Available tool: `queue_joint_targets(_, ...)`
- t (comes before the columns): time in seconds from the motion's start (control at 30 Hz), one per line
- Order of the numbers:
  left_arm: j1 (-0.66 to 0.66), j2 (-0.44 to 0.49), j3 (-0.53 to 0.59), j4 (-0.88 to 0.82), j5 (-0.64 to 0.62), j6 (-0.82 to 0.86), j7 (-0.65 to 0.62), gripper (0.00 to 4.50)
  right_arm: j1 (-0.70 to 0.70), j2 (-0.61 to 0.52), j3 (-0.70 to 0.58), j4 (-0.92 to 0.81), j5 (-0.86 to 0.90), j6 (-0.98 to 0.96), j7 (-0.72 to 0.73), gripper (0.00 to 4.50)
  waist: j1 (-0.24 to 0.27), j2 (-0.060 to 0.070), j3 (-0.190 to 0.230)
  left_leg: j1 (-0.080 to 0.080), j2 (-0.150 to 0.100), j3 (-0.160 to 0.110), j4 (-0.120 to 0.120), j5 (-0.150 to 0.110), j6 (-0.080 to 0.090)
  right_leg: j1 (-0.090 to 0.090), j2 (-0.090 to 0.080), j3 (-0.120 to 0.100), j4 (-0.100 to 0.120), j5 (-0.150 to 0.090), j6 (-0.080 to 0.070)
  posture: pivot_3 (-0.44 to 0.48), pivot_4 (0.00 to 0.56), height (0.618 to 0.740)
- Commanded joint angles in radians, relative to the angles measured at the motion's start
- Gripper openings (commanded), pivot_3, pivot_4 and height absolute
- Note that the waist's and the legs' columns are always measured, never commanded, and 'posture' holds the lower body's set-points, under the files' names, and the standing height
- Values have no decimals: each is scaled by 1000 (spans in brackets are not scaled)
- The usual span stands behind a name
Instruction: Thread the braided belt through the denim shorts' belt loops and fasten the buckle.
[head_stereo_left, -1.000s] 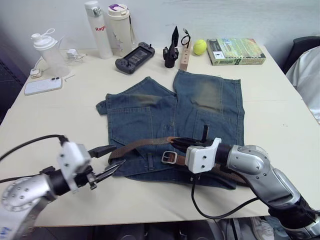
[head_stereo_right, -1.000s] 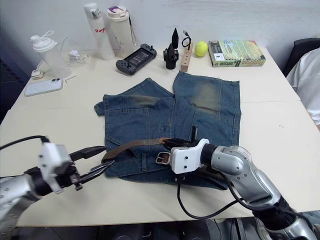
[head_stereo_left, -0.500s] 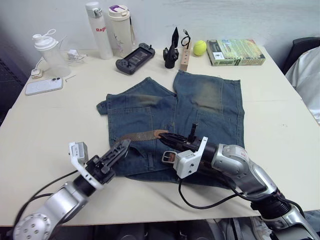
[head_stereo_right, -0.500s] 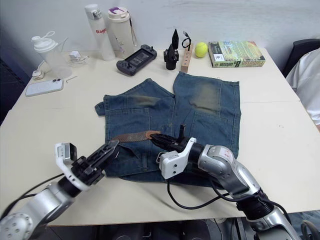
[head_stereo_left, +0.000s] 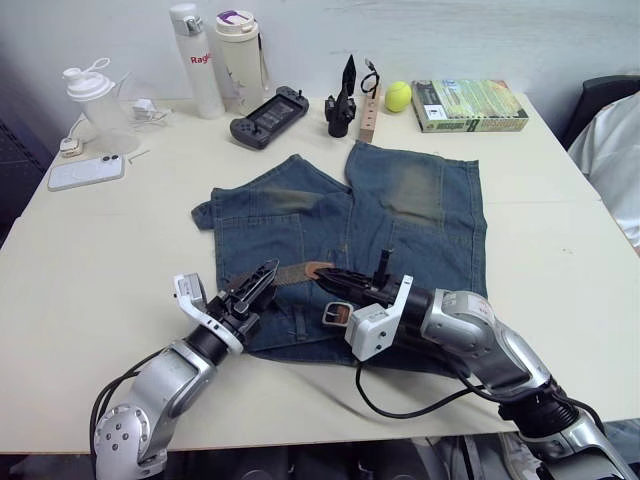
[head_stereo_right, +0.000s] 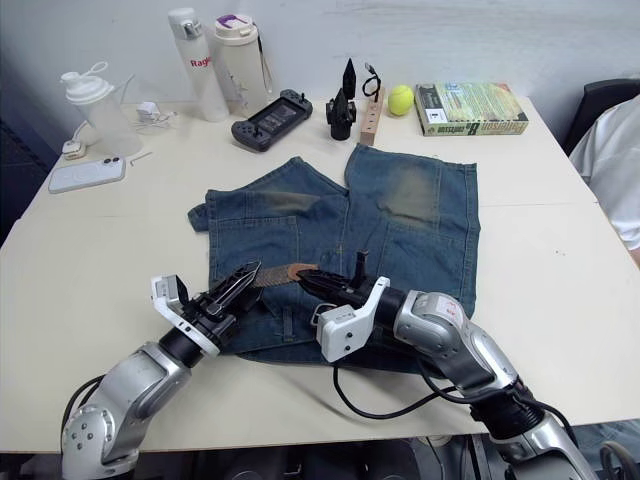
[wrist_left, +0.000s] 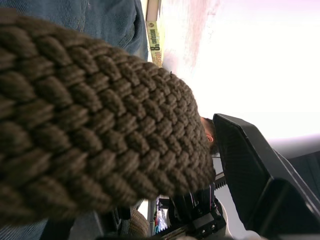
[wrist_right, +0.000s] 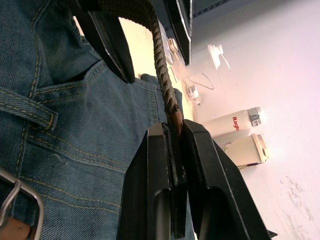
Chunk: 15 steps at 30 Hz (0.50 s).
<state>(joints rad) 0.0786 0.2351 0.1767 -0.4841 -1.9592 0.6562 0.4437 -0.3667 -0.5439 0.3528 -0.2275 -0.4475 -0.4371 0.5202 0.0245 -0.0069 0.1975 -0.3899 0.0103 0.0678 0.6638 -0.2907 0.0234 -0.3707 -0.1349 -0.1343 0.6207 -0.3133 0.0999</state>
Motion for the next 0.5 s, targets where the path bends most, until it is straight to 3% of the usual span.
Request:
queue_joint_targets(0.03,-19,-5,7,-19,-13,17,5,1550,8,2,-16,-31,11,-5,2,0,0,0,0,0,0,0,0,0,0,0,0,0,0,0,0,0,150,717)
queue_joint_targets(0.1,-20,-11,11,-24,-13,19,9,597,13,1,-17,-35,16,6,9,0,1,0,0,0,0,0,0,0,0,0,0,0,0,0,0,0,150,717)
queue_joint_targets(0.17,-18,-13,14,-28,-13,19,15,11,17,0,-19,-38,19,15,15,0,1,0,0,0,0,0,0,0,0,0,0,0,0,0,0,0,150,717)
queue_joint_targets(0.47,-1,-10,26,-60,-13,24,-7,11,43,8,-21,-66,97,122,93,0,1,0,0,0,1,0,0,0,0,0,0,0,0,0,0,0,150,717)
queue_joint_targets(0.5,-1,-9,25,-64,-13,24,-12,1,40,14,-24,-71,112,136,97,409,1,0,0,0,1,0,0,0,0,0,1,0,0,0,0,0,150,717)
